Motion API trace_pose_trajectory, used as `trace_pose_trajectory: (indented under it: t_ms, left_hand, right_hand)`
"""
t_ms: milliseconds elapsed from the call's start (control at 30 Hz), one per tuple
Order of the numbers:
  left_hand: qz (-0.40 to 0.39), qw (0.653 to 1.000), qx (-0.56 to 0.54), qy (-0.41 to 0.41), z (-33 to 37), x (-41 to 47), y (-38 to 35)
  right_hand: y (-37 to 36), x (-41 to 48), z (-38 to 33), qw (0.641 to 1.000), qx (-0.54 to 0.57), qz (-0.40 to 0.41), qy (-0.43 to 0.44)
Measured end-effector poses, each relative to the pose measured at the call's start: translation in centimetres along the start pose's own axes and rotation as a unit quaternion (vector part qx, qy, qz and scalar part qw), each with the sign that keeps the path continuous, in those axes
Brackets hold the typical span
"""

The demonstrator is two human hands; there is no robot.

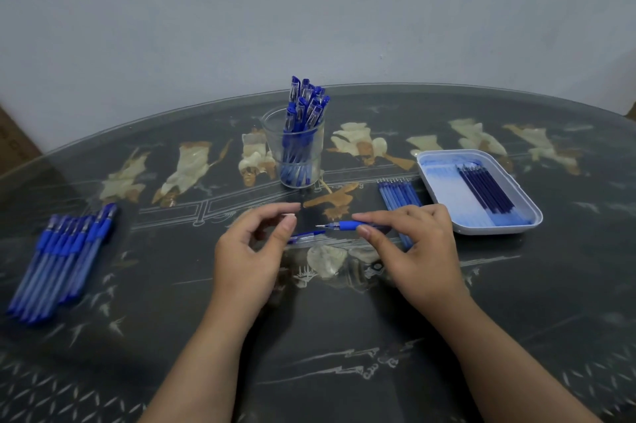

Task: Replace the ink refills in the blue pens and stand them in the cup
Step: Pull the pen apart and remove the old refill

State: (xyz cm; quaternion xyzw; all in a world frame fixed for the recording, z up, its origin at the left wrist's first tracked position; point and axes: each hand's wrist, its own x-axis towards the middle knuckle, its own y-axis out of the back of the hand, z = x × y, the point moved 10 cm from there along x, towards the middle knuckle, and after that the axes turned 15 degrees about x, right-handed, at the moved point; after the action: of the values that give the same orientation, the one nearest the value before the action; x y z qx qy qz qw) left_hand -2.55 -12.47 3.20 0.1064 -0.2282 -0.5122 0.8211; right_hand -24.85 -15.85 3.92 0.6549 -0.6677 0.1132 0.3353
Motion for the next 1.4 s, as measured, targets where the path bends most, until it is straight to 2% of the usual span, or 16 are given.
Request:
trace_pose_trajectory:
  t_ms: [67,167,267,333,767,967,1067,1167,1200,1267,1333,1400]
  left_hand:
    - [0.018,1.000,0.014,0.001,0.0,0.0,0.9]
    - [0.037,0.985,0.168,-0.026,0.2,-0.2,2.1]
    - [-0.006,0.953,0.300,-0.033,-0.3,-0.2,1.6]
    - [-0.028,0.944,0.328,-0.008,-0.8,-0.1,1.3]
    - [-0.014,0.965,0.262,0.023,-1.5,0.4,1.1]
    - [-0.024,0.971,0.235,0.022,-2.2,0.6,1.0]
    - [0.041,0.979,0.197,0.007,-1.5,0.4,2.2]
    - [0.116,0.977,0.156,-0.092,2.1,-0.8,3.3]
    - [0.105,0.977,0.134,-0.126,3.2,-1.3,2.9]
    - [0.010,0.989,0.059,-0.136,4.3,-1.9,0.6]
    - [-0.120,0.989,-0.033,-0.079,4.0,-2.5,-2.6]
    - [-0.182,0.979,-0.087,-0.039,3.7,-3.1,-4.7]
  right_hand:
    - [0.1,0.0,0.1,1.000,-0.002,0.000,-0.002]
    - [0.0,0.0,0.2,1.000,-0.010,-0.001,-0.003]
    - [0.0,0.0,0.2,1.000,-0.020,-0.003,-0.004]
    - [0.0,0.0,0.2,1.000,-0.021,-0.004,-0.006]
    - [-0.2,-0.1,0.1,1.000,-0.019,-0.003,-0.025]
    - [1.1,0.0,-1.7,0.997,-0.063,0.036,-0.010]
    - [2.1,0.6,-3.5,0.998,-0.016,0.062,-0.007]
    - [2.5,0.8,-4.6,0.995,0.047,0.073,-0.059]
    - [2.3,0.7,-4.6,0.992,0.069,0.063,-0.084]
    - [1.6,0.5,-4.1,0.976,0.156,0.043,-0.146]
    - [0.8,0.0,-3.2,0.949,0.231,0.026,-0.211]
    - [0.1,-0.4,-2.4,0.932,0.261,0.011,-0.253]
